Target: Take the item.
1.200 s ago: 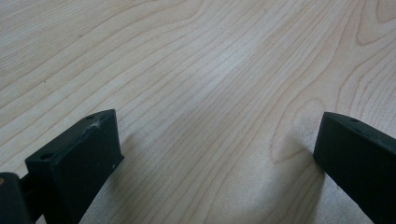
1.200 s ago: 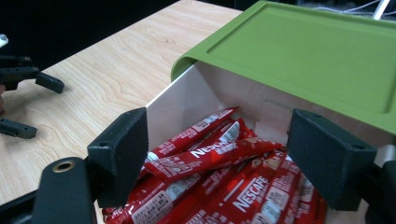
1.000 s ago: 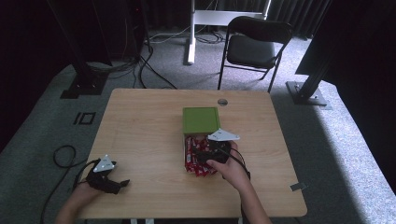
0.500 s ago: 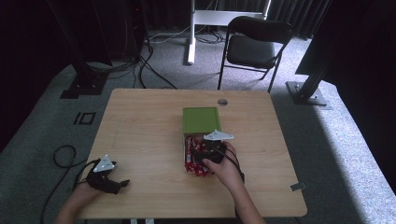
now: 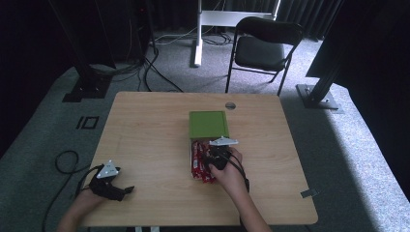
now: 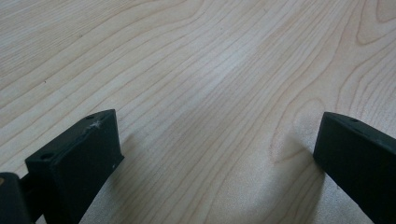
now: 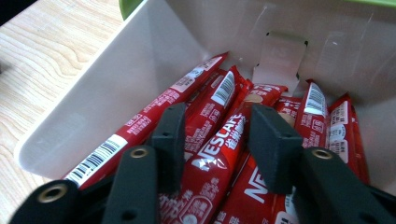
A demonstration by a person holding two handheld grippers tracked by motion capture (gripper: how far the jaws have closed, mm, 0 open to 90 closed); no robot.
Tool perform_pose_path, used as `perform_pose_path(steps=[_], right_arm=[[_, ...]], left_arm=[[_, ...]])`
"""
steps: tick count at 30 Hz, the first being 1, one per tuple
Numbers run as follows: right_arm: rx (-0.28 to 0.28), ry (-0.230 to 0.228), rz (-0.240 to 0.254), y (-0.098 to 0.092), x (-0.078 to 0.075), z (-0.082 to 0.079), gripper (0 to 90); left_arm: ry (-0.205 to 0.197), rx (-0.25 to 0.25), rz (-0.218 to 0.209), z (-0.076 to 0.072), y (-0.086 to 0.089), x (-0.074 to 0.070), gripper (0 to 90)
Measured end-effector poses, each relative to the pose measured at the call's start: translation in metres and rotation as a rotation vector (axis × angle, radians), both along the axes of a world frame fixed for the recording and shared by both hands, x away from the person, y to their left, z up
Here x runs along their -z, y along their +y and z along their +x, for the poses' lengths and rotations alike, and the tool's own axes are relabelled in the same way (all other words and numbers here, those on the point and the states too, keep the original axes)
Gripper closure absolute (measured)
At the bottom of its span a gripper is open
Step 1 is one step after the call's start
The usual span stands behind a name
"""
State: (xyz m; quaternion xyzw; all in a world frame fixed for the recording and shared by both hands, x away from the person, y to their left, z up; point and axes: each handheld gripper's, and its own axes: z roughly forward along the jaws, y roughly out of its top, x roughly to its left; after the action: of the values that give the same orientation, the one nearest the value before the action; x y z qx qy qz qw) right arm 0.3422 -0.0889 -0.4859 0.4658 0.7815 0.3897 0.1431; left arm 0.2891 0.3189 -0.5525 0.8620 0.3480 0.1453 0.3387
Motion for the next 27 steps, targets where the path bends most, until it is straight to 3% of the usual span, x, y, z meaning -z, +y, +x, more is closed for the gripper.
perform_pose_path(steps=[3,4,5,8,24,26,27], right_arm=[[0.017,0.003,-0.017,-0.002,0.0,0.002,71.5],[0.017,0.003,-0.017,-0.002,0.0,0.002,71.5],[0.019,0.0,-0.04,-0.002,0.0,0.003,78.5],[0.023,0.006,-0.021,-0.004,-0.001,0.004,82.0],[-0.016,-0.037,0.051,-0.012,-0.025,-0.006,83.8],[-0.023,-0.038,0.077,-0.013,-0.027,-0.008,83.8],[-0.027,-0.035,0.065,-0.013,-0.028,-0.009,83.8]], left_arm=[[0.0,0.0,0.0,0.0,0.0,0.0,1.6],[0.0,0.0,0.0,0.0,0.0,0.0,1.6],[0.0,0.0,0.0,0.0,0.0,0.0,1.6],[0.0,0.0,0.0,0.0,0.0,0.0,1.6],[-0.001,-0.001,-0.001,0.0,0.0,0.0,1.6],[-0.001,0.0,0.0,0.0,0.0,0.0,1.6],[-0.001,0.0,0.0,0.0,0.0,0.0,1.6]])
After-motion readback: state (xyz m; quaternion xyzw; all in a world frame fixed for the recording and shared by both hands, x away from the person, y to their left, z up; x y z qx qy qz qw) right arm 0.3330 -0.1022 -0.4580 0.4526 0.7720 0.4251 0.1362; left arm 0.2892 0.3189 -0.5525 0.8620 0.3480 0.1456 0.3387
